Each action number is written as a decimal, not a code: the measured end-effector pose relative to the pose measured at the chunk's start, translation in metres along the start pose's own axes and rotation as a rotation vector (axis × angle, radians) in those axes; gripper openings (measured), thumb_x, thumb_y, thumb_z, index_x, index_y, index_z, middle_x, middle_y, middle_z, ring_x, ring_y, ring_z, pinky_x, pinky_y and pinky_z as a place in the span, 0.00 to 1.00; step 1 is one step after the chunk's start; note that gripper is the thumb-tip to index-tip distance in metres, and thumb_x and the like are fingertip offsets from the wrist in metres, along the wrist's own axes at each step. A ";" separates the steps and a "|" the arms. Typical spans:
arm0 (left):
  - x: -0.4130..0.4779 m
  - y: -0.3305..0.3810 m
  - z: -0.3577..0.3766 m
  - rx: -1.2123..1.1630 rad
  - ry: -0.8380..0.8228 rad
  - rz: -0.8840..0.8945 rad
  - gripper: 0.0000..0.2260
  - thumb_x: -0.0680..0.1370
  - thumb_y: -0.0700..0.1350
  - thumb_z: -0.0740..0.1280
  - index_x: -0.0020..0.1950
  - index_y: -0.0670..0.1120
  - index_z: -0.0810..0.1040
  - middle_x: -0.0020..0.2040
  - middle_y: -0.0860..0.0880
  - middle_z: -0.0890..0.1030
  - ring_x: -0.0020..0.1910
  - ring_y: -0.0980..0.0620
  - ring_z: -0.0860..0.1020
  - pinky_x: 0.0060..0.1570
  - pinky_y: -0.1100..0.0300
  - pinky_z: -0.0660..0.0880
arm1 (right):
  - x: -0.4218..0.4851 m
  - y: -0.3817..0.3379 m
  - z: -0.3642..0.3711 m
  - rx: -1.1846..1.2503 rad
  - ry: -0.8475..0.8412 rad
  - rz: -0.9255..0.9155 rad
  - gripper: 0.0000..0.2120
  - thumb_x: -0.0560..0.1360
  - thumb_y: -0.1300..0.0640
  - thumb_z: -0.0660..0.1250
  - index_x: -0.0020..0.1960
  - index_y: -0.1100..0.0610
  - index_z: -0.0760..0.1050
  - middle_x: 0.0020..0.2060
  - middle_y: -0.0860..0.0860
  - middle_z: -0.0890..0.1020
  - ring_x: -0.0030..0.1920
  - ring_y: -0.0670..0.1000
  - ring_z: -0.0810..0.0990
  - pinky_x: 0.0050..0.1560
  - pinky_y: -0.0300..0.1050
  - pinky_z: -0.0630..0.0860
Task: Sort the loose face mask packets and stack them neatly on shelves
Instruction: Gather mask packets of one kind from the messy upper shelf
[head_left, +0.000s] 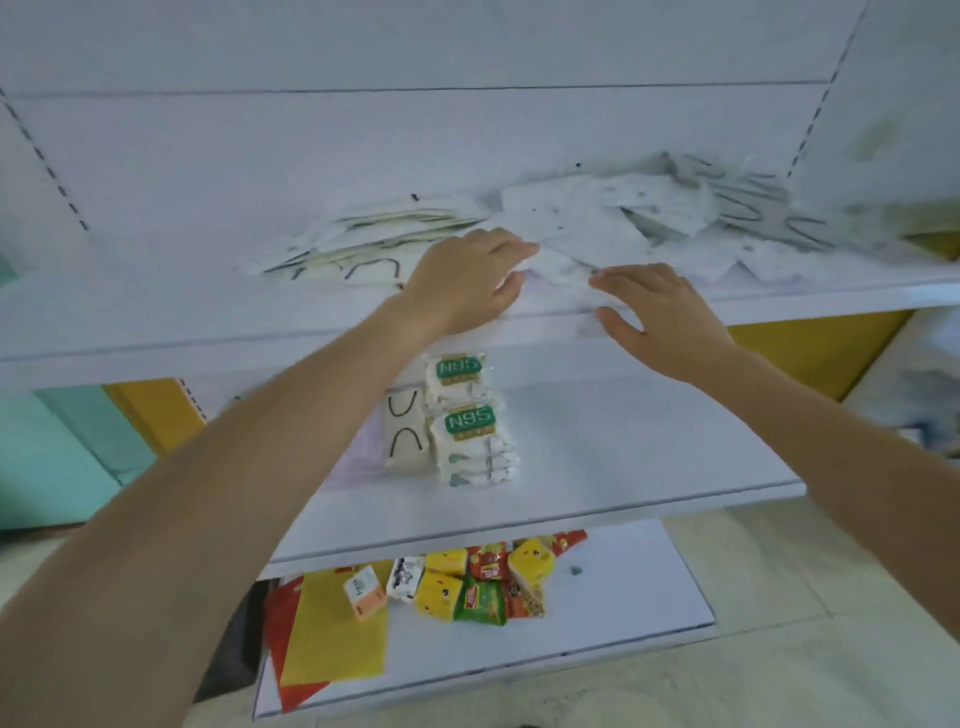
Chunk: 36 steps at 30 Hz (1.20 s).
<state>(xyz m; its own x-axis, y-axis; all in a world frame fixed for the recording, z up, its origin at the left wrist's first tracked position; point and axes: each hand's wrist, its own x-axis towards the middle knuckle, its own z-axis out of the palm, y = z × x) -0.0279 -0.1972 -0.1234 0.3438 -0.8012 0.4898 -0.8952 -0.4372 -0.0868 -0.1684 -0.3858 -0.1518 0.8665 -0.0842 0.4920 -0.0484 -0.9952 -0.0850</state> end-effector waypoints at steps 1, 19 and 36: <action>0.015 0.001 0.006 0.005 -0.031 -0.002 0.19 0.82 0.47 0.55 0.73 0.48 0.65 0.71 0.49 0.69 0.68 0.49 0.68 0.62 0.53 0.68 | 0.005 0.015 -0.002 -0.006 -0.016 0.037 0.18 0.79 0.54 0.61 0.67 0.57 0.71 0.66 0.54 0.73 0.67 0.58 0.68 0.65 0.53 0.63; 0.231 0.062 0.120 -0.156 -0.226 0.125 0.17 0.81 0.47 0.55 0.69 0.50 0.70 0.69 0.50 0.70 0.66 0.50 0.69 0.58 0.55 0.67 | 0.039 0.230 -0.017 0.024 -0.105 0.502 0.19 0.80 0.52 0.57 0.69 0.55 0.68 0.69 0.54 0.68 0.70 0.55 0.63 0.68 0.47 0.57; 0.371 0.128 0.157 -0.420 -0.350 -0.518 0.17 0.71 0.38 0.72 0.57 0.42 0.70 0.55 0.42 0.77 0.50 0.44 0.77 0.44 0.57 0.72 | 0.080 0.454 -0.045 0.103 -0.443 0.831 0.43 0.72 0.43 0.69 0.76 0.59 0.51 0.75 0.56 0.57 0.73 0.59 0.59 0.67 0.51 0.61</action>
<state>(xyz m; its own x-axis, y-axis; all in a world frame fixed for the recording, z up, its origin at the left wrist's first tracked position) 0.0296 -0.6145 -0.0894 0.7576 -0.6492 0.0671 -0.6030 -0.6569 0.4525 -0.1439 -0.8468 -0.1122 0.6848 -0.7166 -0.1324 -0.7094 -0.6138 -0.3464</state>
